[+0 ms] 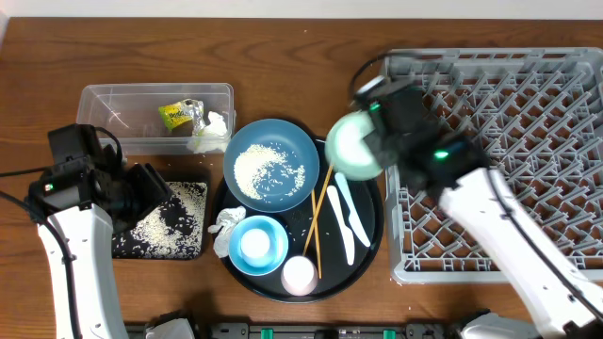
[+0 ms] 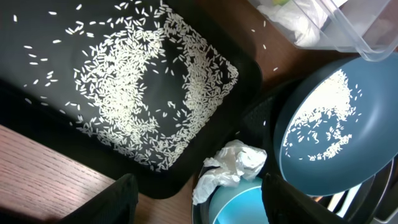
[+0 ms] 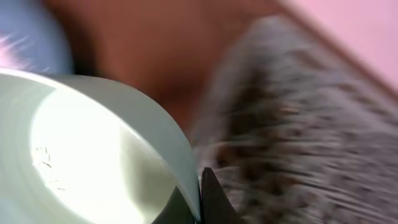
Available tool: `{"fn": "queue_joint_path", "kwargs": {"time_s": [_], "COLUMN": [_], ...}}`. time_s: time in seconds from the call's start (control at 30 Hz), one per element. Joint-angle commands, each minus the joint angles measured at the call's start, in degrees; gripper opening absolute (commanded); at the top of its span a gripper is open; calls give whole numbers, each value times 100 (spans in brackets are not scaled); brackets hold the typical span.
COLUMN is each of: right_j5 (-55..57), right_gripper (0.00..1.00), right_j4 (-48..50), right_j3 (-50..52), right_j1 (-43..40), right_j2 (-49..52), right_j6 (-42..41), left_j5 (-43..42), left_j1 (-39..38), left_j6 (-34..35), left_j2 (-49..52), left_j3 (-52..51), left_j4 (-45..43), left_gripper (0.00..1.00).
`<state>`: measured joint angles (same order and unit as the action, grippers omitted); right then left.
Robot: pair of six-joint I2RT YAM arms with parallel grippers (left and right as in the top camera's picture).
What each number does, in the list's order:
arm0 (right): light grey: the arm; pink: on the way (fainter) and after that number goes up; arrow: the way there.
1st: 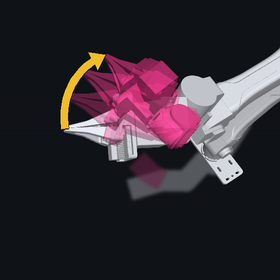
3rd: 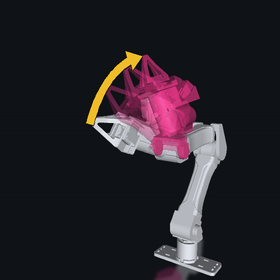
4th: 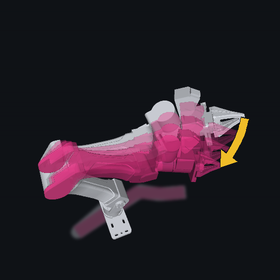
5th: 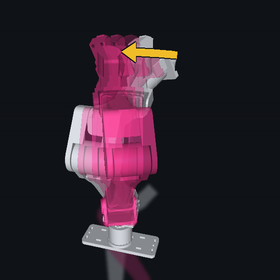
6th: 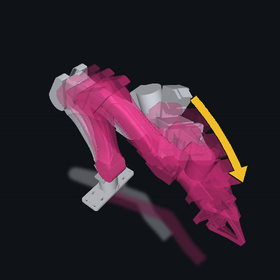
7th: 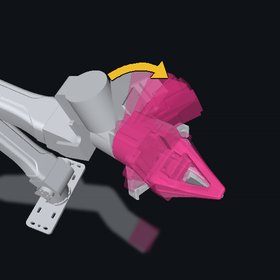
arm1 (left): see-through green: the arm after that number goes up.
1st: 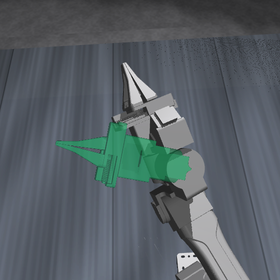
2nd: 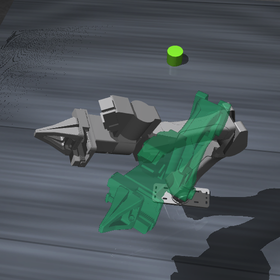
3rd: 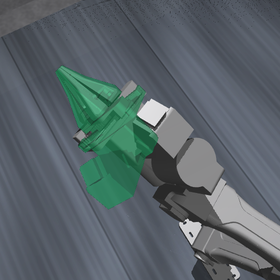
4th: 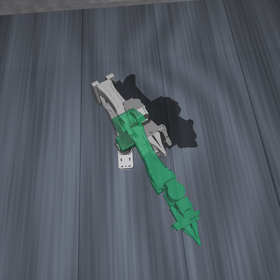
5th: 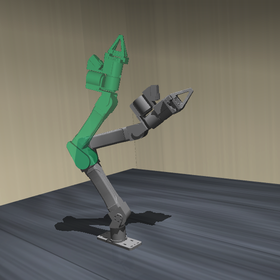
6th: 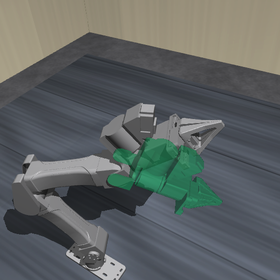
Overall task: Sort waste into correct bins and load items into the dishwasher rack
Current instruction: 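Carry the bowl with the right gripper to the rack's far right corner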
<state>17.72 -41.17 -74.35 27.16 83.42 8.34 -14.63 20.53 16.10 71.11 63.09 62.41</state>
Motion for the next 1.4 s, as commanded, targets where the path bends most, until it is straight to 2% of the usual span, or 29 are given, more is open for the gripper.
{"fn": "queue_joint_path", "kwargs": {"time_s": [0.0, 0.4, 0.57, 0.73, 0.9, 1.13, 1.37], "right_j5": [918, 909, 1034, 1840, 2304, 3679, 3871], "right_gripper": [1, 1, 1, 1, 1, 1, 1], "right_j4": [144, 1537, 2142, 2931, 3740, 5108, 6059], "right_j3": [-31, -28, -28, -28, -28, -28, -28], "right_j1": [-660, -2953, -3563, -3989, -4306, -4503, -4559], "right_j2": [50, 262, 595, 1023, 1513, 2192, 2697], "right_j6": [-94, -22, 501, 616, 1064, 1644, 2079], "left_j5": [13, 13, 13, 15, 15, 15, 15], "left_j1": [28, 28, 28, 28, 28, 28, 28], "left_j6": [-57, -59, -59, -59, -59, -59, -59], "left_j2": [9, 9, 9, 9, 9, 9, 9], "left_j3": [52, 52, 52, 52, 52, 52, 52], "left_j4": [11, 13, 11, 11, 11, 11, 11], "left_gripper": [65, 66, 65, 65, 65, 65, 66]}}
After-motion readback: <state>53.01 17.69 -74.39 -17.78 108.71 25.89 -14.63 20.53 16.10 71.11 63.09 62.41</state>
